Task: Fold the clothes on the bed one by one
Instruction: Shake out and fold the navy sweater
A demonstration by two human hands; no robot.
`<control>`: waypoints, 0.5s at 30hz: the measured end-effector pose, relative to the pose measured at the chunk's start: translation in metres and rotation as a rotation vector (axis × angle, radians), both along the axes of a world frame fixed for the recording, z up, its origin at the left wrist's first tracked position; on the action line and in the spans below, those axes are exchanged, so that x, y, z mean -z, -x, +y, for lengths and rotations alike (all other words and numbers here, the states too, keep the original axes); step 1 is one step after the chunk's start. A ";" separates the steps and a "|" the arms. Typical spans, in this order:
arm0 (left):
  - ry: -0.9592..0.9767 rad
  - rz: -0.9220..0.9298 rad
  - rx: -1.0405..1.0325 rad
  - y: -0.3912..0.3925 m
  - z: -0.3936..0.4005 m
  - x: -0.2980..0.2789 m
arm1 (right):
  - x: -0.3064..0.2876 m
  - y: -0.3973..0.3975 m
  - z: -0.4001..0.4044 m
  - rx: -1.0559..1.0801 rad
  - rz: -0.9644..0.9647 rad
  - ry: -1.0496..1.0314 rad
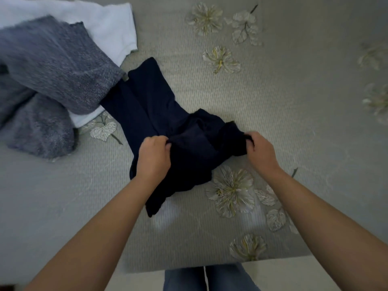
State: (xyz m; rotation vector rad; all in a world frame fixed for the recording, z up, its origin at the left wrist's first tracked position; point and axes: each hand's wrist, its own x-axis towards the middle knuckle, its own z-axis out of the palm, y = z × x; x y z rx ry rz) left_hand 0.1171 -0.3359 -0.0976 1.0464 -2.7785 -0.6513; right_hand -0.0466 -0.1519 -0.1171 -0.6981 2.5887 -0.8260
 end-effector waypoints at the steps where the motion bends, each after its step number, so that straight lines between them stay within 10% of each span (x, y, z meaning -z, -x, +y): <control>1: 0.043 0.038 -0.033 0.002 -0.001 -0.016 | -0.014 0.003 -0.007 0.013 0.030 0.016; 9: 0.464 0.307 -0.149 0.015 -0.005 -0.189 | -0.197 0.027 -0.056 -0.236 0.792 0.248; 15: 0.619 0.583 -0.152 -0.005 0.017 -0.325 | -0.335 0.018 -0.028 -0.110 0.988 0.428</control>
